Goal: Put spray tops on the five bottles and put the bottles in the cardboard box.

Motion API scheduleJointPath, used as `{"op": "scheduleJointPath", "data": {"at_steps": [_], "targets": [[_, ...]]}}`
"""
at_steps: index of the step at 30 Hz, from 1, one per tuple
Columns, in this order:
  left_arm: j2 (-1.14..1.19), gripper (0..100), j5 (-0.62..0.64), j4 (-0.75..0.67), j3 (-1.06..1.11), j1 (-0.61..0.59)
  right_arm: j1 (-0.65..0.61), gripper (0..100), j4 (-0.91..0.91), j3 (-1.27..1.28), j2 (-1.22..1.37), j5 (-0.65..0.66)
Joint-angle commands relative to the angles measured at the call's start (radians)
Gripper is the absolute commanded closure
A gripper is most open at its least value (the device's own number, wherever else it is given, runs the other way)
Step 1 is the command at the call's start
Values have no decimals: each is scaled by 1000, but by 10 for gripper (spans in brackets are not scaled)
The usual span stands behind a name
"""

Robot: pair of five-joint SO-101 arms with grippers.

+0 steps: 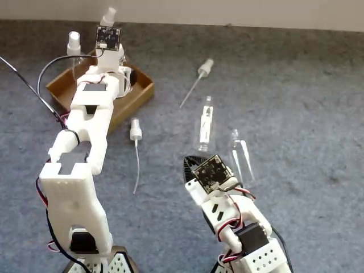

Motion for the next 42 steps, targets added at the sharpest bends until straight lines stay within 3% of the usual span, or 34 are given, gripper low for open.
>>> {"op": "scheduleJointPath", "data": {"at_steps": [1,18,24,33,42], "targets": [[-16,785,-2,-2,-18,-10,12,993,-27,99,-15,11],[-24,780,-5,-2,-2,-22,12,993,-27,99,-15,12],[-24,681,-6,8,8,-31,12,993,-27,99,-15,12],[-25,669,-6,31,8,-44,18,993,-85,101,-13,12],[-120,669,-6,143,25,-38,18,993,-85,101,-13,12]]}}
